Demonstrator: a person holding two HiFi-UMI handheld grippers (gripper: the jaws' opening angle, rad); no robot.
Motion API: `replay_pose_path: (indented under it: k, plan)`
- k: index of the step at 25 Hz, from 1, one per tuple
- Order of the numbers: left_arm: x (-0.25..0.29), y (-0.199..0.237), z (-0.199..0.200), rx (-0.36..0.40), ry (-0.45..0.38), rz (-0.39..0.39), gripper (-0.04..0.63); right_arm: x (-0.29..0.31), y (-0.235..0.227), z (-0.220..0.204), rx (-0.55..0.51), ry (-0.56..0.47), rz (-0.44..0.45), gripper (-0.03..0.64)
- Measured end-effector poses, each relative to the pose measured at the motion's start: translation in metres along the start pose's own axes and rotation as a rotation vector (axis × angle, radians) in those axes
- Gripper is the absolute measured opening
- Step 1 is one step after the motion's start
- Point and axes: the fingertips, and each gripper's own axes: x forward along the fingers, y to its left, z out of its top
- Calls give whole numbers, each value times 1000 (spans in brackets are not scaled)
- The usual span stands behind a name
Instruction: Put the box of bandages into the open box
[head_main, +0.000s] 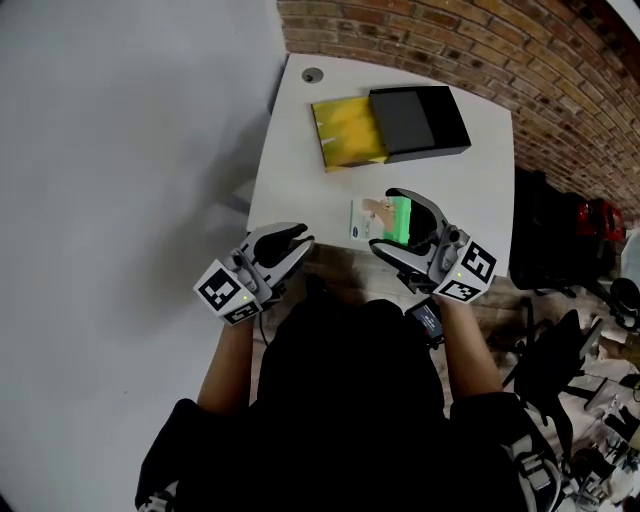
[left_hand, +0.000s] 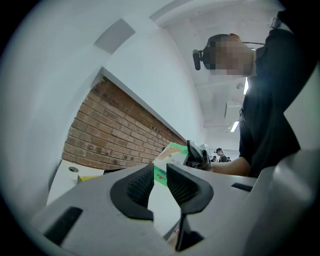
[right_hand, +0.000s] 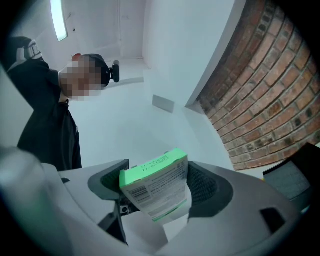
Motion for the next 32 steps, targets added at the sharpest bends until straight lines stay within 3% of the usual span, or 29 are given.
replay_pose_path:
  k: [11,24,32]
  plan:
    - [37,85,-6,-38,27,-44,83,37,-82,9,-2,-24,-68,370]
    - [90,170,5,-41,160,-3,83,66,-195,19,-19,-57,-119,368]
    - [107,209,15,-33,204,-20,83,83,-237,-11,-38,19,-227,367]
